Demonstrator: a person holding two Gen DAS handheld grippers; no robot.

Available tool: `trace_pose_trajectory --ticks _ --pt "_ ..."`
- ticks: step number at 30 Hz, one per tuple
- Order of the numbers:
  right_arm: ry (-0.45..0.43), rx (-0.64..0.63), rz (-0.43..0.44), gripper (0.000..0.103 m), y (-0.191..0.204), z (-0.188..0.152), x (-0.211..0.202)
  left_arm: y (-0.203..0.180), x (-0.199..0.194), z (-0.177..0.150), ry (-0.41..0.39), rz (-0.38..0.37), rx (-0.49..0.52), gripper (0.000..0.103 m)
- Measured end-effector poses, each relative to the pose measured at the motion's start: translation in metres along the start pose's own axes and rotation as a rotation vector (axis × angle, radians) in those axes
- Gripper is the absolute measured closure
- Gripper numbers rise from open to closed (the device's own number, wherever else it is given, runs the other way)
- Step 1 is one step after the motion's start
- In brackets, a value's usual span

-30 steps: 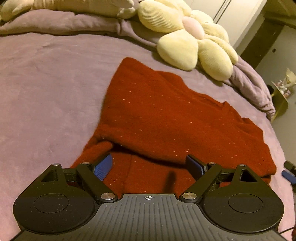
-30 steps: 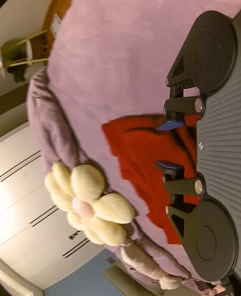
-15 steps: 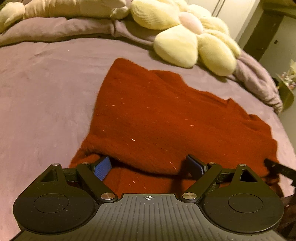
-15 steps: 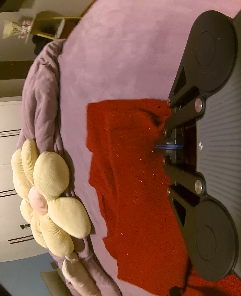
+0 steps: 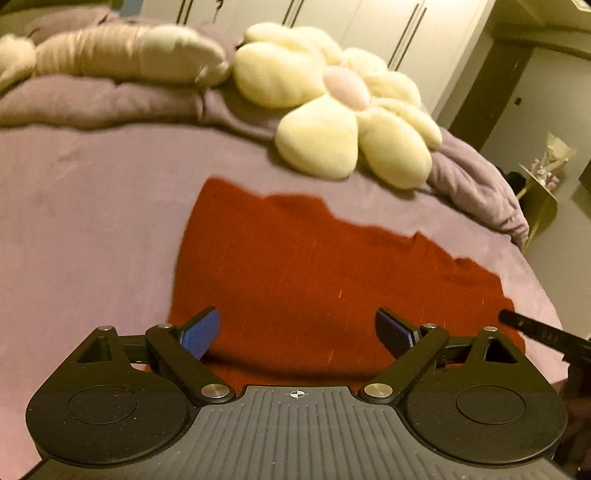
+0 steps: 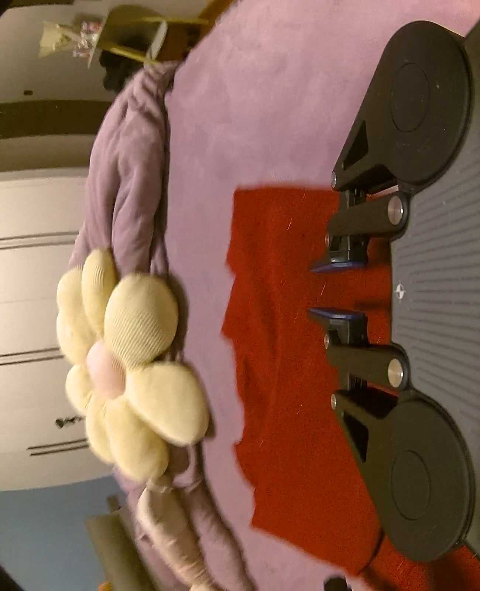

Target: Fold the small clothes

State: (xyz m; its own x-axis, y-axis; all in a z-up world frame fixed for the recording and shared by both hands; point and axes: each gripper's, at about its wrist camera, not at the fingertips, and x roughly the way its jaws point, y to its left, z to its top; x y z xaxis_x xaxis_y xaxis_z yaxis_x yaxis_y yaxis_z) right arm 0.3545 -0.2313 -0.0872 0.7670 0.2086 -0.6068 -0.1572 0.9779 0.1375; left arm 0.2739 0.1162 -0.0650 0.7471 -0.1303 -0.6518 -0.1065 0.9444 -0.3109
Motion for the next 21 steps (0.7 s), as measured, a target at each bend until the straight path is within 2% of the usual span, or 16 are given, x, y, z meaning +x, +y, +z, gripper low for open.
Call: trace_pose_trajectory --ticks 2,6,7,10,14,18,19,21 --pt "0.017 -0.018 0.018 0.084 0.015 0.009 0.012 -0.008 0.018 0.007 0.008 0.052 0.031 0.009" --pt "0.100 -0.048 -0.034 0.086 0.027 0.019 0.054 -0.012 0.059 0.005 0.109 0.157 0.073 0.012" --pt "0.132 -0.067 -0.060 0.087 0.027 0.018 0.065 -0.011 0.064 0.003 0.115 0.170 0.084 0.009" --pt "0.149 -0.105 -0.088 0.090 0.026 0.021 0.084 -0.005 0.077 0.002 0.112 0.178 0.082 0.005" --pt "0.174 -0.056 -0.113 0.093 0.021 0.036 0.108 -0.004 0.094 0.005 0.111 0.200 0.093 0.000" --pt "0.161 -0.128 -0.134 0.091 0.033 0.036 0.102 -0.005 0.073 0.003 0.106 0.174 0.067 0.001" --pt "0.150 -0.129 -0.114 0.088 0.035 0.035 0.089 -0.003 0.065 0.001 0.098 0.153 0.066 0.001" --pt "0.108 -0.120 -0.043 0.076 0.036 0.026 0.056 0.004 0.050 -0.009 0.091 0.124 0.062 0.001"
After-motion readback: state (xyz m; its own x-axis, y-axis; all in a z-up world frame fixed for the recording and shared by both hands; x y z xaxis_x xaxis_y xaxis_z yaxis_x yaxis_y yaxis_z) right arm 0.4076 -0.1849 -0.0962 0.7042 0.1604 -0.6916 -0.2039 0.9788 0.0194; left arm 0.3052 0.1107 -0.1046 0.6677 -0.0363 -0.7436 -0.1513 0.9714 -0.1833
